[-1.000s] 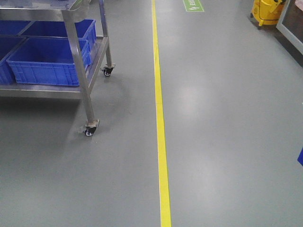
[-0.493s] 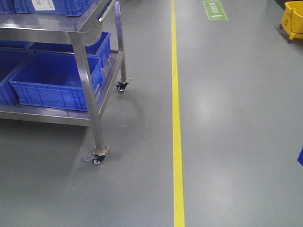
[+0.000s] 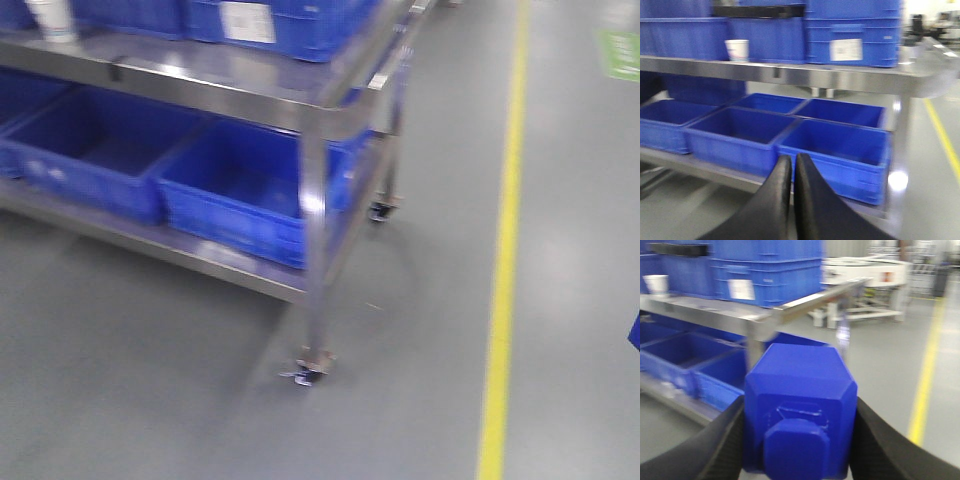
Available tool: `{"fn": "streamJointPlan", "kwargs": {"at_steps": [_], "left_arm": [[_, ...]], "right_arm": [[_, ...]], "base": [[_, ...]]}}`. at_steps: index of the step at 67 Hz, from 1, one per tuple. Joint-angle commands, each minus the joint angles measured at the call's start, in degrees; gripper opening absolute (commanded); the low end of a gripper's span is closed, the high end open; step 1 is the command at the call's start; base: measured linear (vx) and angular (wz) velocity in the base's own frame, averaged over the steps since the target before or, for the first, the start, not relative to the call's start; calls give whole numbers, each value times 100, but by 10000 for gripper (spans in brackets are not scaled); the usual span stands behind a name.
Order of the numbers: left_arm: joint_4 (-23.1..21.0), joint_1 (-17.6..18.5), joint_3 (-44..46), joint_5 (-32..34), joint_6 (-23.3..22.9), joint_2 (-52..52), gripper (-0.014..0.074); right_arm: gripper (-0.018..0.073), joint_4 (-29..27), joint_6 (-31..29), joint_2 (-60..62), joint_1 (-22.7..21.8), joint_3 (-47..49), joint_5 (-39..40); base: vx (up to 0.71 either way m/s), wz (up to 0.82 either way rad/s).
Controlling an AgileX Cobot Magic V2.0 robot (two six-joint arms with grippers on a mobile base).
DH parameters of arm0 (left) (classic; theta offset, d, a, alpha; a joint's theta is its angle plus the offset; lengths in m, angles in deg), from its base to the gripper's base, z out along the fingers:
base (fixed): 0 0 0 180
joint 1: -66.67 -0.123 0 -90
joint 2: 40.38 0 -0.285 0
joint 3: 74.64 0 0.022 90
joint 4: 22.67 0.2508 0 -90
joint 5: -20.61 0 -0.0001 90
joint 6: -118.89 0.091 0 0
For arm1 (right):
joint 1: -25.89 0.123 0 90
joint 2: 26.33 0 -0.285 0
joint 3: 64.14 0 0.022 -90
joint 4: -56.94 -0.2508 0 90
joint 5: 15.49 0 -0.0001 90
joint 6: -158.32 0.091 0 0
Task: Pour parts from conveyor to right shelf
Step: 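Drive along the yellow floor line toward the shelf racks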
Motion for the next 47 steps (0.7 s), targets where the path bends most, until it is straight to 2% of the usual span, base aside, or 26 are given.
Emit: {"fn": "streamJointPlan", "kwargs": {"at_steps": [1,21,47], "left_arm": [[-35,-12,150,414,-42,25,-6],[-35,-12,150,414,-42,25,-6],[-35,-12,150,414,-42,25,-6]], "right_arm": [[-9,38,-57,-66,-2,145,465],[-9,38,-57,-66,3,145,465],[-9,38,-57,-66,3,145,465]], "base": [[29,97],[25,97],[20,81]]}}
